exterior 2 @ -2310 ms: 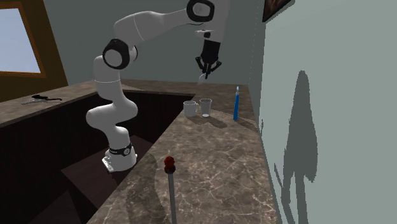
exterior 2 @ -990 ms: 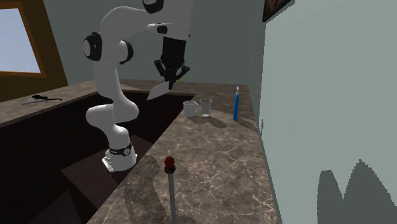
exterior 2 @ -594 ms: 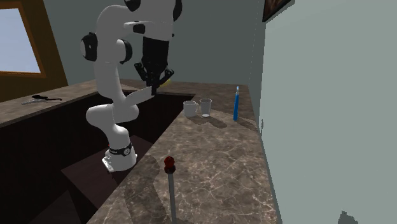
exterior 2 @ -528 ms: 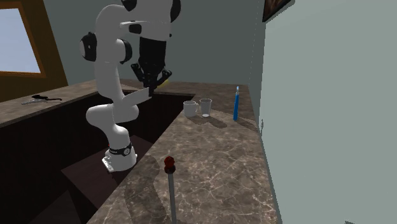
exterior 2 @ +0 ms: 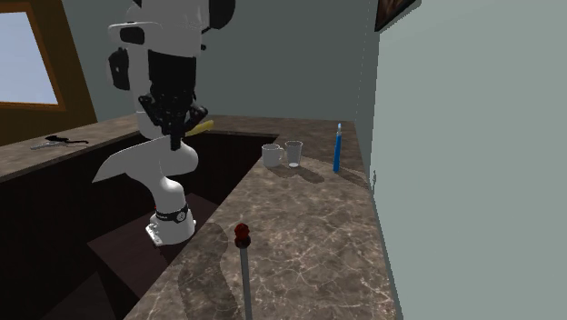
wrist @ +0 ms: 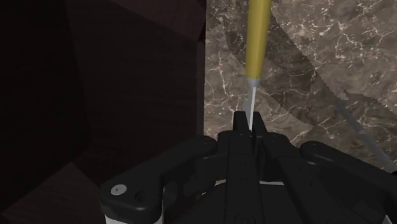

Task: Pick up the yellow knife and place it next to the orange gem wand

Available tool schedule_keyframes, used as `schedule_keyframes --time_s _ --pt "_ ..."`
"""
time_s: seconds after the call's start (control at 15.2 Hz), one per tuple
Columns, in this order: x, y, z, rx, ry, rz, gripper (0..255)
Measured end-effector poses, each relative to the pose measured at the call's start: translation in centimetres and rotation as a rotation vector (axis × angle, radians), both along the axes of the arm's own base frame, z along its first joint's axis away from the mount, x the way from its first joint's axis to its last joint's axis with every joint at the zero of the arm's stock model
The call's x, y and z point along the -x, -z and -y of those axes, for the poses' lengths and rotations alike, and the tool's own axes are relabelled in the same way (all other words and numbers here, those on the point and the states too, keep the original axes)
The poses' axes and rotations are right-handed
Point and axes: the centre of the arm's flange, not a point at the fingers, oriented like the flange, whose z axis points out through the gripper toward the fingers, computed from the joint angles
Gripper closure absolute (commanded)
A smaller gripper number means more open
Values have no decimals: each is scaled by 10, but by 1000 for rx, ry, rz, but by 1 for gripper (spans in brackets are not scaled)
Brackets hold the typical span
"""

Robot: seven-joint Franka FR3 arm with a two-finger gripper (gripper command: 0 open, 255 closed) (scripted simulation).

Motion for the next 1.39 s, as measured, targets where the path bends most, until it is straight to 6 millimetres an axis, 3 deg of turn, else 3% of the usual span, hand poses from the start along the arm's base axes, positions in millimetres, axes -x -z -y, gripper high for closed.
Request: schedule_keyframes --time_s 0.46,1.39 --pt "0 2 90 0 1 0 255" --pt "-2 73 96 0 -1 0 255"
